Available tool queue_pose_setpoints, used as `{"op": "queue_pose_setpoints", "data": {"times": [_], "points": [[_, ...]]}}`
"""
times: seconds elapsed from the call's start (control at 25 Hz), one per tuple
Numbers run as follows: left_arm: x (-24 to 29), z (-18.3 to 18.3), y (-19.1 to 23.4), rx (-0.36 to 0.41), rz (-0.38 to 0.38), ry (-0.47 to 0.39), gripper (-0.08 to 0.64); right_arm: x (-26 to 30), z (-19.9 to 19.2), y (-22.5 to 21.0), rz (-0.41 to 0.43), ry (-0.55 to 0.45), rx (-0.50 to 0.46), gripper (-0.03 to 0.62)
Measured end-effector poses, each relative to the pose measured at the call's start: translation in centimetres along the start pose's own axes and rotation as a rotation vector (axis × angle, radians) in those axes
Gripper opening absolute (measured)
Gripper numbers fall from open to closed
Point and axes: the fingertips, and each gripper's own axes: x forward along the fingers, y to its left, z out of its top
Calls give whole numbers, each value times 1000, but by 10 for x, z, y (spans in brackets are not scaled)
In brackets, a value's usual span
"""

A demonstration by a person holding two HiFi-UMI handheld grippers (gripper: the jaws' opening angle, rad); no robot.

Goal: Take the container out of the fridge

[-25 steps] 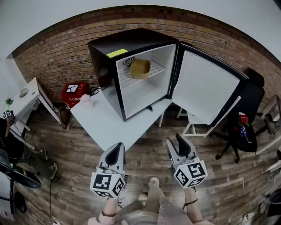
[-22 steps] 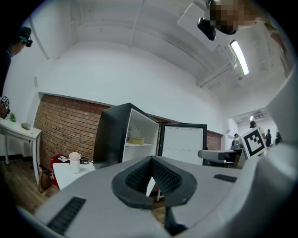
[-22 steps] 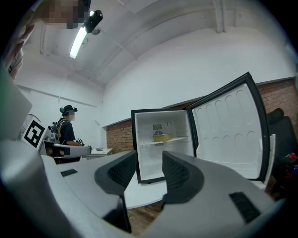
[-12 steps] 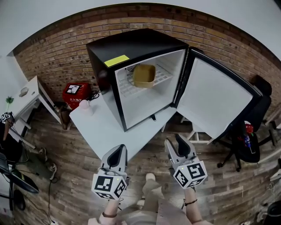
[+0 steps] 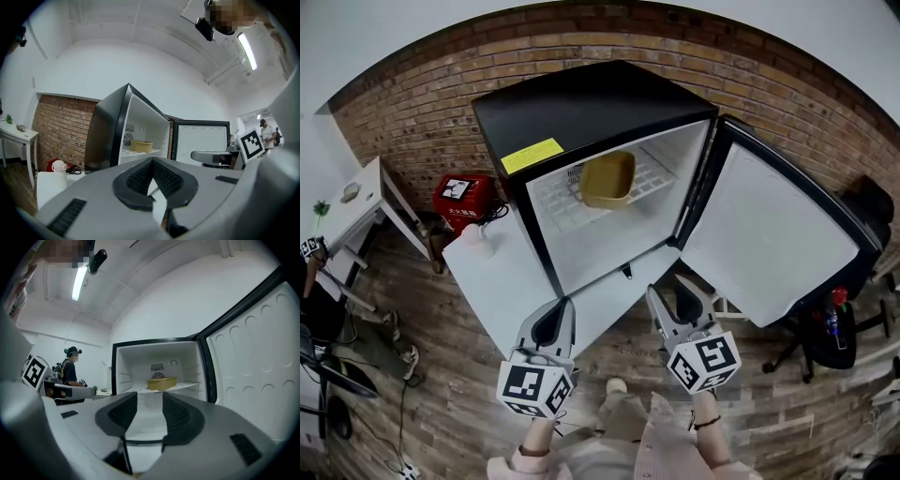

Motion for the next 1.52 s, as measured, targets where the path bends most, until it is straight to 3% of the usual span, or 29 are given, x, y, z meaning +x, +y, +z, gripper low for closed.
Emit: {"op": "queue_pose_setpoints", "data": {"times": [0.32,0.76,1.24,1.52], "points": [[41,11,9,15,38,-25,-9,44,12,-22,79,-13,-43,163],[81,21,11,37,63,-45,-8,94,31,-29,222,-11,-187,163],[98,29,14,56,73,-38,-9,143,51,-11,398,51,-452,163],[109,32,22,39,47,-27,-9,174,41,7,497,184,-627,163]]}}
